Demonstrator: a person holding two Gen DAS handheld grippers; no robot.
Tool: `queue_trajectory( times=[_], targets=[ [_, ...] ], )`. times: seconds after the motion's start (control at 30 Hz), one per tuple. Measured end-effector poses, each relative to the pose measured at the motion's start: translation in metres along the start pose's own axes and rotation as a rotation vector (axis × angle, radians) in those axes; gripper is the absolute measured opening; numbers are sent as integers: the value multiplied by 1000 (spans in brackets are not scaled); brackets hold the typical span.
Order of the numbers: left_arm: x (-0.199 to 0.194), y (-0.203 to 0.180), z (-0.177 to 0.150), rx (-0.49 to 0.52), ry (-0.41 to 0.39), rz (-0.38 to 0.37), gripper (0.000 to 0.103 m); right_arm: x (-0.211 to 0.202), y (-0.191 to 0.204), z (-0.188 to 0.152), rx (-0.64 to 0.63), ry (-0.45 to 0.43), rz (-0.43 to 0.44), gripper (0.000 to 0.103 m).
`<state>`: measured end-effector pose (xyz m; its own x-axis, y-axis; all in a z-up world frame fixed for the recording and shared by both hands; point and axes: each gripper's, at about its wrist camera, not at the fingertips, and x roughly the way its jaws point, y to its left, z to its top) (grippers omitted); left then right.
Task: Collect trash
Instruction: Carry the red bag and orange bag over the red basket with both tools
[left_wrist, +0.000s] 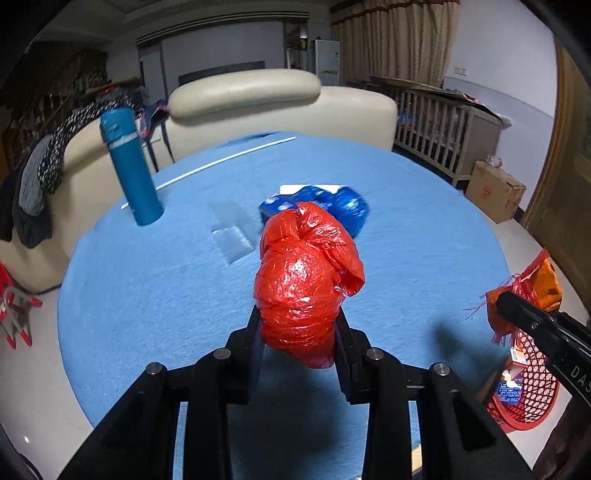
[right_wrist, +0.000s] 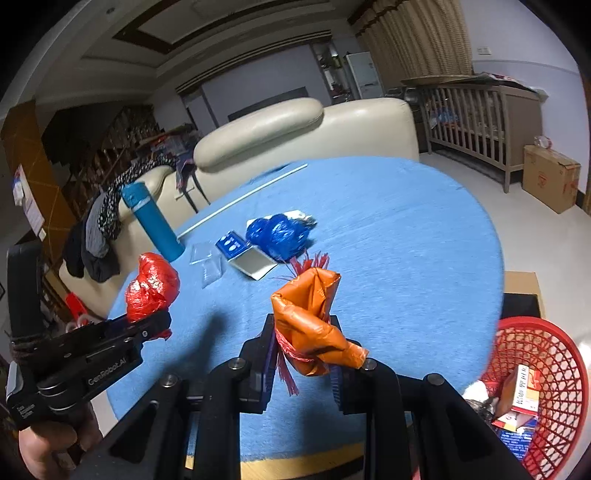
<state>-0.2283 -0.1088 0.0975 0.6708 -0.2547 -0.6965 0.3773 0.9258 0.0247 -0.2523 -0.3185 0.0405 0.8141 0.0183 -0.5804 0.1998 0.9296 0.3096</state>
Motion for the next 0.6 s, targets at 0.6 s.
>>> queue_trajectory(
  times=[0.6],
  targets=[
    [-15, -103, 21, 197, -35, -91, 35, -67, -96, -11, 158, -116, -88, 26]
  ],
)
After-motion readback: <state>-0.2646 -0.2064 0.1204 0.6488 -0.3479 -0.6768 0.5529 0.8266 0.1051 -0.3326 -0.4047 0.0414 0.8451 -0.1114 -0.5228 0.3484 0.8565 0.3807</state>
